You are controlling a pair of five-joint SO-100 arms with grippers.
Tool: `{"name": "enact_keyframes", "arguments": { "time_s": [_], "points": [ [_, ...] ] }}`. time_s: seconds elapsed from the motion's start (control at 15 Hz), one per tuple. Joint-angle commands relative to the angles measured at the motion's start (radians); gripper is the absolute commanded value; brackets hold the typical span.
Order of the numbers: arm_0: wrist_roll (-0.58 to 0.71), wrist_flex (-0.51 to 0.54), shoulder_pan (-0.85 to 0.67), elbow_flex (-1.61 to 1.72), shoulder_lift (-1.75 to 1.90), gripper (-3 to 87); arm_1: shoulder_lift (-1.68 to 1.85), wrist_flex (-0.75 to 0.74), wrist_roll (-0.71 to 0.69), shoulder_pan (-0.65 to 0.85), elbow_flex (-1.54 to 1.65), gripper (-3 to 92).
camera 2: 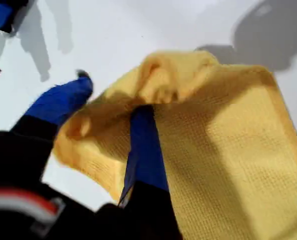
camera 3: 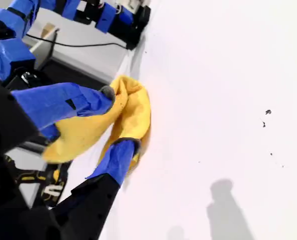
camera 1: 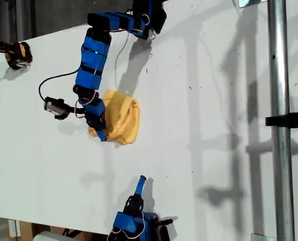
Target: Grasp corners of a towel and fold twice.
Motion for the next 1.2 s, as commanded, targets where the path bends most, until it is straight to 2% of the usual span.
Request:
{"name": "enact_keyframes", "arguments": {
  "time_s": [0.0, 0.2, 0.4, 0.67, 0.87, 1.13],
  "points": [
    [-0.009, -0.031, 0.000, -0.006, 0.008, 14.6, 0.160, 0.006, -0.037, -0.017, -0.075, 30.3],
    [-0.009, -0.034, 0.000, -0.006, 0.008, 14.5, 0.276, 0.023, -0.037, -0.012, -0.018, 4.1],
    [-0.011, -0.034, -0.005, 0.002, 0.008, 14.8, 0.483, 0.072, -0.037, 0.000, 0.103, 3.1],
    [0.000, -0.046, -0.018, 0.011, 0.008, 18.9, 0.824, 0.368, -0.017, -0.025, 0.385, -0.2],
    [-0.014, -0.061, -0.026, 0.049, 0.008, 18.9, 1.201, 0.462, 0.109, -0.083, 0.882, -0.2],
    [-0.025, -0.094, -0.041, 0.120, 0.008, 18.7, 1.899, 0.531, 0.348, -0.184, 1.506, -0.2]
  ]
}}
